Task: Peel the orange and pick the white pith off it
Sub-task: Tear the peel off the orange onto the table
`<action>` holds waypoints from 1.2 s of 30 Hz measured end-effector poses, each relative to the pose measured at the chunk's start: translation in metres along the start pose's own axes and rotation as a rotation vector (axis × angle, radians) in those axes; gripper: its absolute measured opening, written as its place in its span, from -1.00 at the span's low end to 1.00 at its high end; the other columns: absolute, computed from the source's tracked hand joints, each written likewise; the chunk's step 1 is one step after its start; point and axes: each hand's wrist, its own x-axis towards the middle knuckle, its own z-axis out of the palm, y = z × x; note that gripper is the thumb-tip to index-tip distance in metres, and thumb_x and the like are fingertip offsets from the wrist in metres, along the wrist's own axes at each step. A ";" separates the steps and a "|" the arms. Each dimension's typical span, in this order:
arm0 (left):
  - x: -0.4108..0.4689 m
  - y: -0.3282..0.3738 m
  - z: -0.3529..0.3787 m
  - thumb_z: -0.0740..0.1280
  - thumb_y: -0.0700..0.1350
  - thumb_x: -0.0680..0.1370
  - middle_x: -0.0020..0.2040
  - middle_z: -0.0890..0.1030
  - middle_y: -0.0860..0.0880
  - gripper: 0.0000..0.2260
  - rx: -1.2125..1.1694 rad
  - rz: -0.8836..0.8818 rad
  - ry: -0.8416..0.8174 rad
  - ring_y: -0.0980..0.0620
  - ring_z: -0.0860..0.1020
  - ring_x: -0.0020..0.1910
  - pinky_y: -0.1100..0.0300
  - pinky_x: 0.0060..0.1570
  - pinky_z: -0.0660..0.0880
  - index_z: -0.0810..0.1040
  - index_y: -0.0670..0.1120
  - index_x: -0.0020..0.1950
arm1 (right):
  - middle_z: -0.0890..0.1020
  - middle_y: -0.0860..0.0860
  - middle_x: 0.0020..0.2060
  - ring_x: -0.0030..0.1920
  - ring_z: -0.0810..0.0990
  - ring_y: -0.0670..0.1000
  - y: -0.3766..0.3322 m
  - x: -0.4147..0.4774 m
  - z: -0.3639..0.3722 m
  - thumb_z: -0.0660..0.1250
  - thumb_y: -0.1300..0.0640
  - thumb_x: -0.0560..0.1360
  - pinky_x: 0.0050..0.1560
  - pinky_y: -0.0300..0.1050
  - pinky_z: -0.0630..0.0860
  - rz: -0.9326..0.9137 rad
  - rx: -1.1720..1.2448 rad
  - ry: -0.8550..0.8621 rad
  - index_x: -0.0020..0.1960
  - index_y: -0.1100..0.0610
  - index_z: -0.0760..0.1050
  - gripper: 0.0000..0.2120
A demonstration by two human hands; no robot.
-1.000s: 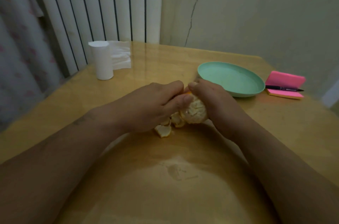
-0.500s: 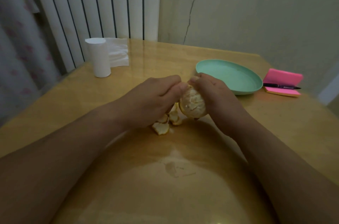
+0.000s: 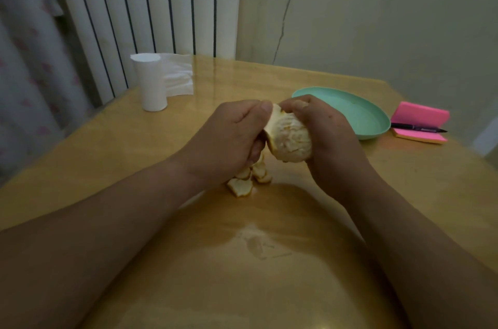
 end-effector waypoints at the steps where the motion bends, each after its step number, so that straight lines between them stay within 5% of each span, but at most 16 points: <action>1: 0.000 0.001 0.003 0.12 -0.03 0.80 -0.43 0.43 -0.07 -0.61 -0.058 -0.025 0.030 -0.01 0.37 -0.47 0.16 -0.47 0.33 0.48 -0.17 -0.14 | 0.70 0.09 -0.12 -0.11 0.68 0.09 0.001 0.001 0.001 0.26 -0.01 0.63 -0.16 0.02 0.58 0.014 0.046 0.016 0.05 0.12 0.68 -0.72; 5: -0.002 0.007 0.012 0.10 0.01 0.80 -0.42 0.43 -0.07 -0.60 -0.226 -0.118 0.136 -0.02 0.39 -0.44 0.16 -0.41 0.35 0.45 -0.14 -0.16 | 0.69 0.10 -0.08 -0.07 0.66 0.18 0.006 0.004 0.006 0.26 -0.04 0.58 -0.12 0.14 0.57 -0.008 0.142 0.090 0.02 0.02 0.69 -0.74; 12: -0.003 0.018 0.031 0.15 -0.04 0.79 -0.42 0.52 -0.05 -0.69 -0.678 -0.318 0.353 0.01 0.53 -0.45 0.14 -0.29 0.47 0.54 -0.16 -0.01 | 0.70 -0.07 -0.12 -0.07 0.68 -0.03 0.004 0.003 0.015 0.27 0.02 0.63 -0.13 -0.06 0.62 -0.019 0.153 0.254 0.08 0.09 0.66 -0.77; 15: 0.004 0.021 0.013 0.16 -0.11 0.75 -0.36 0.62 -0.07 -0.75 -0.887 -0.374 0.512 -0.01 0.65 -0.39 0.22 -0.31 0.43 0.47 -0.11 -0.09 | 0.70 0.07 -0.02 -0.07 0.70 0.06 0.001 0.005 0.010 0.26 0.11 0.65 -0.20 0.00 0.64 0.025 0.245 0.331 0.02 0.04 0.70 -0.78; 17: 0.008 0.022 -0.014 0.15 -0.08 0.75 -0.35 0.63 -0.07 -0.72 -0.676 -0.326 0.505 -0.02 0.66 -0.35 0.16 -0.29 0.46 0.49 -0.10 -0.11 | 0.71 0.16 -0.01 -0.13 0.72 0.10 -0.002 0.007 0.003 0.29 0.09 0.61 -0.27 -0.03 0.60 0.152 0.395 0.385 -0.03 0.04 0.71 -0.79; 21: 0.007 0.020 -0.036 0.07 0.12 0.79 -0.34 0.61 -0.09 -0.51 0.454 -0.155 0.054 -0.02 0.57 -0.35 0.02 -0.18 0.50 0.58 -0.09 -0.17 | 0.70 0.13 -0.13 -0.11 0.69 0.16 0.003 0.009 -0.003 0.28 0.01 0.66 -0.30 -0.06 0.56 0.305 0.459 0.334 0.02 0.13 0.66 -0.75; 23: 0.006 0.016 -0.035 0.07 0.20 0.76 -0.29 0.58 -0.03 -0.53 0.729 -0.120 -0.078 -0.01 0.54 -0.27 -0.05 -0.13 0.51 0.52 -0.01 -0.20 | 0.69 0.16 -0.11 -0.06 0.68 0.20 0.007 0.010 -0.002 0.27 -0.04 0.68 -0.33 -0.07 0.55 0.323 0.463 0.298 0.05 0.14 0.64 -0.72; 28: 0.007 0.009 -0.036 0.25 0.14 0.71 0.00 0.58 0.15 -0.86 0.847 -0.069 -0.210 0.17 0.53 -0.04 0.12 -0.07 0.52 0.57 0.16 0.12 | 0.72 0.16 -0.05 -0.02 0.70 0.19 0.010 0.009 0.002 0.26 -0.11 0.68 -0.27 -0.05 0.56 0.388 0.411 0.217 0.12 0.14 0.63 -0.66; 32: 0.007 0.007 -0.032 0.35 0.30 0.58 0.04 0.56 0.19 -0.72 0.726 -0.027 -0.267 0.19 0.54 -0.01 0.24 -0.09 0.50 0.53 0.20 0.20 | 0.74 0.15 -0.04 -0.05 0.73 0.11 0.008 0.005 0.007 0.25 -0.14 0.70 -0.07 0.06 0.63 0.393 0.365 0.106 0.18 0.16 0.62 -0.62; 36: 0.008 0.006 -0.030 0.36 0.35 0.52 -0.03 0.62 0.15 -0.66 0.658 -0.053 -0.247 0.18 0.59 -0.09 0.16 -0.11 0.61 0.50 0.19 0.15 | 0.72 0.26 0.13 0.16 0.73 0.21 0.010 0.005 0.012 0.24 -0.17 0.70 0.28 0.24 0.60 0.352 0.388 0.014 0.23 0.19 0.63 -0.56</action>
